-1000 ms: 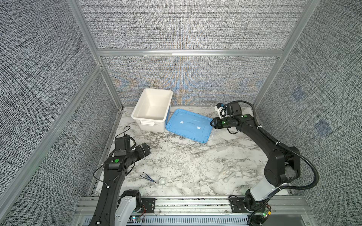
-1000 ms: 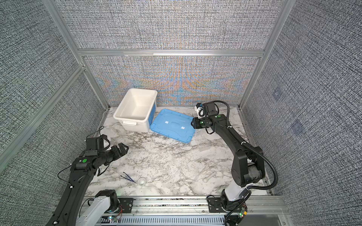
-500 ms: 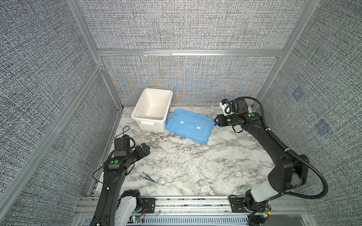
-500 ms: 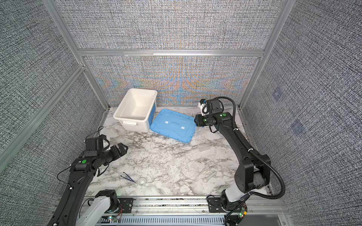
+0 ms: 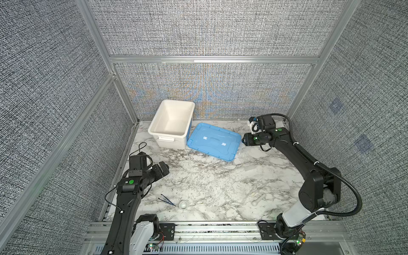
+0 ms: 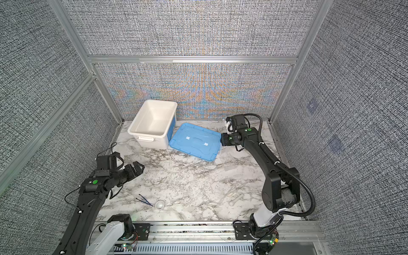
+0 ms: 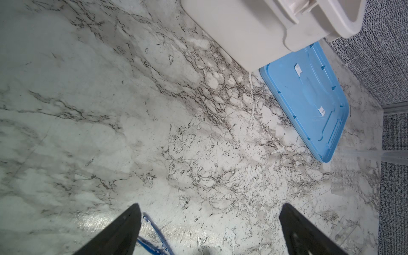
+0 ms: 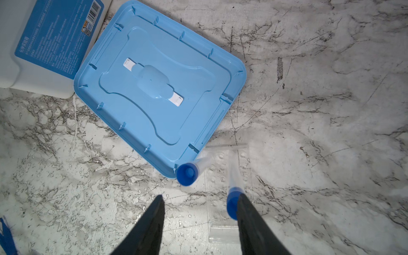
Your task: Organize the chemistry lab equipment
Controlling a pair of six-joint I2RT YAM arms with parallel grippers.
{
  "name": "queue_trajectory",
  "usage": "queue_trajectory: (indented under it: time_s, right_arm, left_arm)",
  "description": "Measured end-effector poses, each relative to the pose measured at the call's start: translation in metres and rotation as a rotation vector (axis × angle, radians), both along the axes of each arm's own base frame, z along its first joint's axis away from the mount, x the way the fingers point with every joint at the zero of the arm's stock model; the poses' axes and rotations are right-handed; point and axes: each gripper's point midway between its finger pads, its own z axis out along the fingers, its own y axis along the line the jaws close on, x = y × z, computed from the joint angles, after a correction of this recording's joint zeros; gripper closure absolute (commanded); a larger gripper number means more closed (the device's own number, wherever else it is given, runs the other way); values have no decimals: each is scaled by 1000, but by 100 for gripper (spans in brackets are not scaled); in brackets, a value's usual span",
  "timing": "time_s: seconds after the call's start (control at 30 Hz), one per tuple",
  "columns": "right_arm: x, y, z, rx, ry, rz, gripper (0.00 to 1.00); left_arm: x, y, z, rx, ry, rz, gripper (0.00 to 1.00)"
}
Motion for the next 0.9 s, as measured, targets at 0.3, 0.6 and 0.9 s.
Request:
queue_trajectory:
  time_s: [0.3,0.6,0.9]
  right_arm:
    - [10,-7,-3,-31,-5,-8,47]
    - [14,-4,-4,-30,-16,14,45]
    - [20,5,-3,1,-32,45,44]
  left_arm:
    - [0,0,0,0,-1,0,1]
    - [0,0,1,0,-4,0,1]
    - [-1,0,3,0,-13,0,1]
